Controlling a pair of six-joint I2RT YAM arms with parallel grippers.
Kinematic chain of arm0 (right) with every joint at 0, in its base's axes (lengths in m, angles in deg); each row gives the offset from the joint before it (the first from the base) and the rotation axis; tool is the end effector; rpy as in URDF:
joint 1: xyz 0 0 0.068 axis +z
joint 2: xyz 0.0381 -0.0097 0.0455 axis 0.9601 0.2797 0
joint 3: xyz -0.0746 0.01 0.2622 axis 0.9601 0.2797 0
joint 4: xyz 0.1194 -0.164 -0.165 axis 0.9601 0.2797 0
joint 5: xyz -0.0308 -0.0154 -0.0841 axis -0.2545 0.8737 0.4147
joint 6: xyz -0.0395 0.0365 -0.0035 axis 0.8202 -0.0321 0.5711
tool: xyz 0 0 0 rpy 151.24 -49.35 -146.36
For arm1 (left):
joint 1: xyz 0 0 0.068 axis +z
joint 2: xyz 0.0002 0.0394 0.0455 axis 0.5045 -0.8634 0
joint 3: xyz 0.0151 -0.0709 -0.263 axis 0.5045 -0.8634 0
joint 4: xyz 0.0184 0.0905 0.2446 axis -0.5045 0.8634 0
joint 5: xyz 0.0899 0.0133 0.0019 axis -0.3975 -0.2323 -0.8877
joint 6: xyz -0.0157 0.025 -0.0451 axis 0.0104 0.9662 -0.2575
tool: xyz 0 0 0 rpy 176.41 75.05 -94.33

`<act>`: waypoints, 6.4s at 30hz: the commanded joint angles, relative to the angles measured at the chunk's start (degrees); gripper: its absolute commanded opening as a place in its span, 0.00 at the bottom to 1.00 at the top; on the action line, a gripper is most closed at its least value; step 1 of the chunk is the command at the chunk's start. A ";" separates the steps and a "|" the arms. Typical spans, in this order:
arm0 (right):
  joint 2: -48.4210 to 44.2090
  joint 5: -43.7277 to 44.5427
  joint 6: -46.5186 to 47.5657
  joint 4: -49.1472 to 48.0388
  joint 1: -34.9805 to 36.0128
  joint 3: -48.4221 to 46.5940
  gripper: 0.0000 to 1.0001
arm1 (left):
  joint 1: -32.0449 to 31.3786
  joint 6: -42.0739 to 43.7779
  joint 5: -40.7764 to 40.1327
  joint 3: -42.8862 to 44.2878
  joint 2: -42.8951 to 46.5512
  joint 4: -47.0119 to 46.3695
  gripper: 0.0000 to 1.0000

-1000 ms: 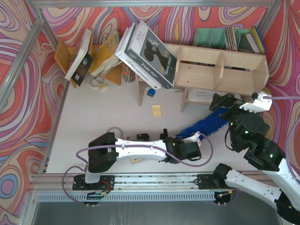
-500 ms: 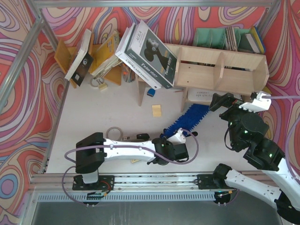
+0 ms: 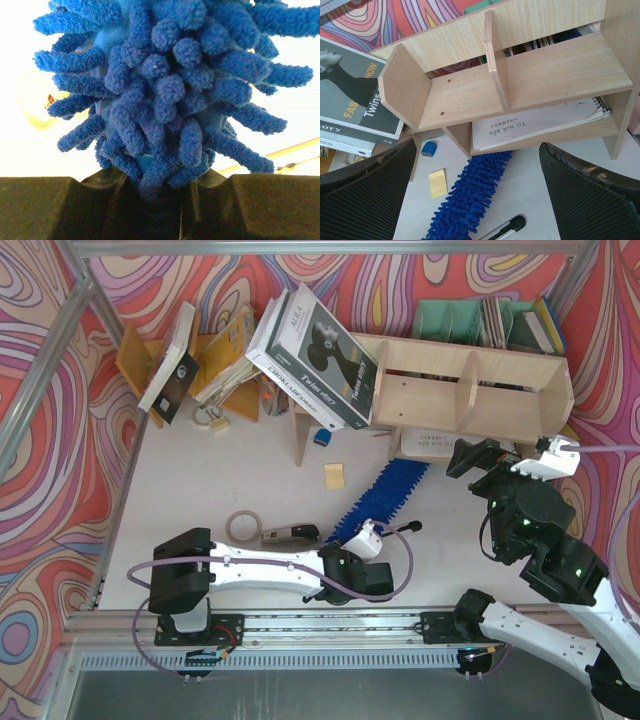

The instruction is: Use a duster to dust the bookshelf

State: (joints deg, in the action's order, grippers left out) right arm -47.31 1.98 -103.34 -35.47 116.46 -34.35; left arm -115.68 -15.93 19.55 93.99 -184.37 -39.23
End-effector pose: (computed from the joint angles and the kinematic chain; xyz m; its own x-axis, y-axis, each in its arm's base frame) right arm 0.0875 0.0419 0.4382 0.0966 0.3851 -0.9178 0.1555 0.9050 0.3960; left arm 0.0475 -0.3246 0.2102 -0.5524 0.6546 -0.5161 0.5734 0.7478 0.3346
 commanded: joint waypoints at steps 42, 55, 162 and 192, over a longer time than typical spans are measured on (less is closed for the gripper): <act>-1.06 0.78 -0.34 -0.74 -0.03 -0.17 0.99 | 3.37 -3.69 2.05 0.86 -5.46 2.06 0.00; -0.48 0.64 0.26 -1.88 -0.03 -0.24 0.99 | 3.46 -2.75 -6.14 -0.03 5.57 -0.49 0.00; -8.92 -11.04 28.13 -25.13 0.00 18.16 0.99 | -7.42 17.74 -16.05 -8.10 29.45 3.75 0.00; -9.29 -9.42 28.23 -25.39 -0.01 18.57 0.99 | -10.16 -2.03 -12.47 -22.71 29.76 -6.69 0.00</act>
State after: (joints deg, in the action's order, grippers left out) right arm -56.33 -8.23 -75.69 -60.08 116.46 -15.71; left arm -124.71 -16.37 10.08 73.97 -153.26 -37.96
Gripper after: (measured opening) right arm 0.987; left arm 0.342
